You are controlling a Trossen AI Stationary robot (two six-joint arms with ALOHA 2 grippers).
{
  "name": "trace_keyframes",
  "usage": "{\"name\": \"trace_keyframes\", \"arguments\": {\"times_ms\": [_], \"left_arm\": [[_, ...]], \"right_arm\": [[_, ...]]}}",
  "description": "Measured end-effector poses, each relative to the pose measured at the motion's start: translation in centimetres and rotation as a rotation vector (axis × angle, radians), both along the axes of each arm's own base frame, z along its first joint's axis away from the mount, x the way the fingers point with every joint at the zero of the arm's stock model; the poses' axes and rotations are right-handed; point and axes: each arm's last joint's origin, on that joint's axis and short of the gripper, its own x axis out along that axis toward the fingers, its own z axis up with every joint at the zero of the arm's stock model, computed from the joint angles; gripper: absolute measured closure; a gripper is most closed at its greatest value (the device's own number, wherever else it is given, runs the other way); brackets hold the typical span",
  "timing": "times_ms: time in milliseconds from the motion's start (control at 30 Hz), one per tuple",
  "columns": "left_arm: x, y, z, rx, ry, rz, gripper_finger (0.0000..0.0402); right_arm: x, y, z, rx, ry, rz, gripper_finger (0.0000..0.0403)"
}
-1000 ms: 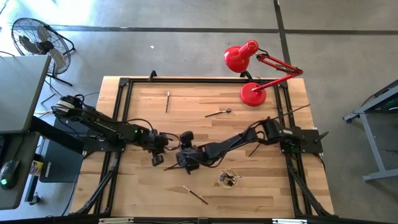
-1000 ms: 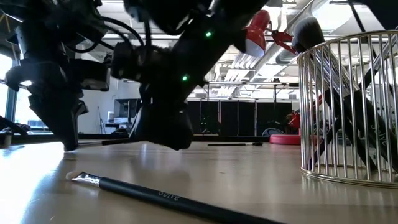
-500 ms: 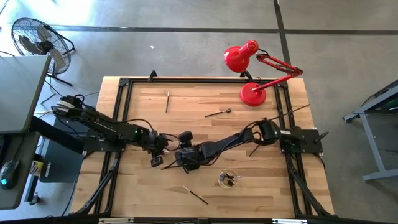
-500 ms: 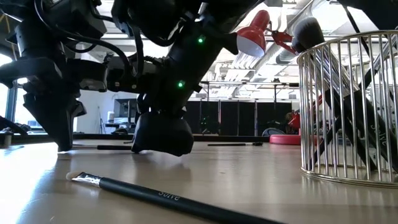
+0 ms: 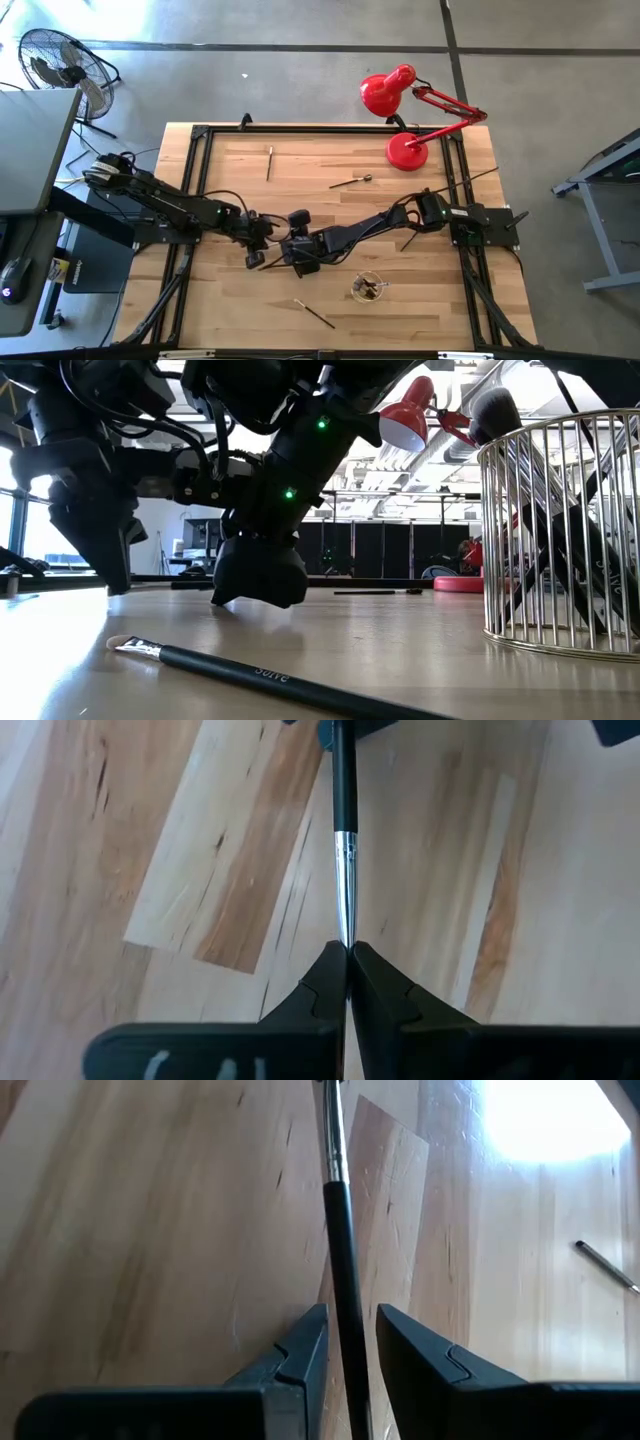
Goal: Pick & Place Makeup Brushes
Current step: Put the eyeshadow brush into the gold makeup holder
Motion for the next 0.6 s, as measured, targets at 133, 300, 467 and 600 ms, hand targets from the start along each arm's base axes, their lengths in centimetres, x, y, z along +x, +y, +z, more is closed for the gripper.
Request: {"name": "trace_keyframes", "arguments": {"times_ms": [133,300,467,600], "left_arm": [[0.14,-0.07,0.23,-0.010,-0.001,-0.008,0.0401],[0.24,-0.16,0.36,-0.030,-0.003,-0.020,0.0399],[0.26,-0.11,0.36,-0.013,-0.009,-0.011,0.0373],[0.32,-0.01,0.38,0.017,-0.021,0.009,0.0334]], "right_arm": [[-0.04,-0.01,-0.02,-0.017,0.014,0.018,0.0342],[-0.07,-0.03,-0.06,-0.029,0.024,0.030,0.0389],[-0.10,-0.03,-0.11,0.000,0.012,0.000,0.0390],[-0.19,-0.09,-0.16,0.023,0.002,-0.047,0.0387]]}}
